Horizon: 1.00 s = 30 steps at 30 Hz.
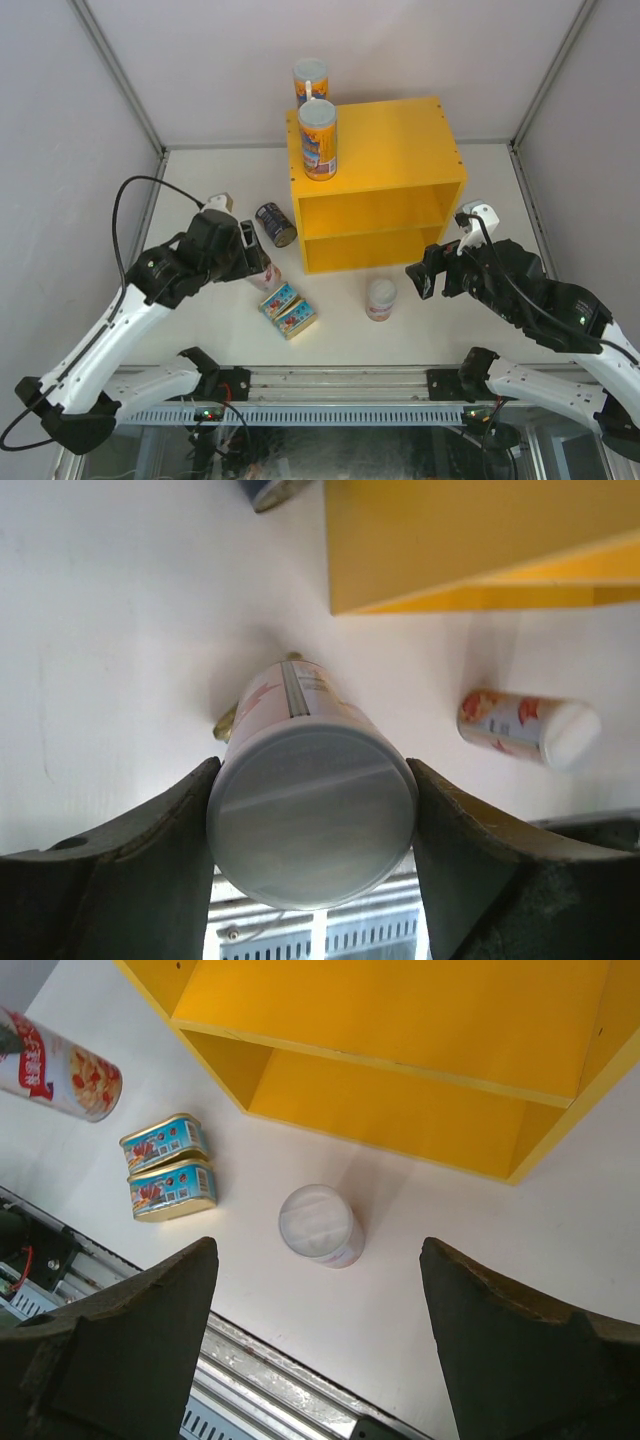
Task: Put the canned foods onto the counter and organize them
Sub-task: Pick up the canned food from the center of the board, then place the canned food at the center of the board.
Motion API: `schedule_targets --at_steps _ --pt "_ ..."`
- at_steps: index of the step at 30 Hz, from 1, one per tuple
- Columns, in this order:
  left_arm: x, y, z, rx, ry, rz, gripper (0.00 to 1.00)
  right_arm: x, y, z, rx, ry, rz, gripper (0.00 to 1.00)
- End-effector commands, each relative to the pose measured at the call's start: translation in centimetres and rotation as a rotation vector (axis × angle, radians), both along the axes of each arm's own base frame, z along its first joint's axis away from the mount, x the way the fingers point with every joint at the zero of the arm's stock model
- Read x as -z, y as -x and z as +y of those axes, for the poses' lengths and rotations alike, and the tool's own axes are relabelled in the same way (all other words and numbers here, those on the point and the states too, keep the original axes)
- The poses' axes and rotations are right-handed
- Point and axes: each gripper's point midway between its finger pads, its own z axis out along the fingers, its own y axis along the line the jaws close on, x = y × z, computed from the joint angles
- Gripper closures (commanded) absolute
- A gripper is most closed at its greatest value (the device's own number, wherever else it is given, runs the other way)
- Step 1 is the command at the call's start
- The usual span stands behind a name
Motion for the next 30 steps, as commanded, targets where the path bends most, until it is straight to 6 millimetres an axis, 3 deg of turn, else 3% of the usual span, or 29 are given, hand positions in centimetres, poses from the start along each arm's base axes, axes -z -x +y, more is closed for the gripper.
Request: schedule_targets --at_steps 1,9,19,30 --pt "-2.6 0.9 -1.6 0.005 0.085 -0.097 1.00 -1.3 -0.4 0.1 0.000 -0.026 -0.039 0.19" --pt "-2.2 4.2 -8.3 0.242 0.026 -0.060 1.00 -1.4 -0.4 -1.1 0.043 -0.015 -0.045 0.19" --pt "-0.9 5.1 -16.9 0.492 -0.054 -0.100 1.00 -1.0 0.2 -3.0 0.094 -0.003 -0.035 0.19" --pt "1.9 4.1 -21.5 0.613 -0.099 -0.152 1.00 0.0 0.9 -4.1 0.114 0.016 -0.009 0.19"
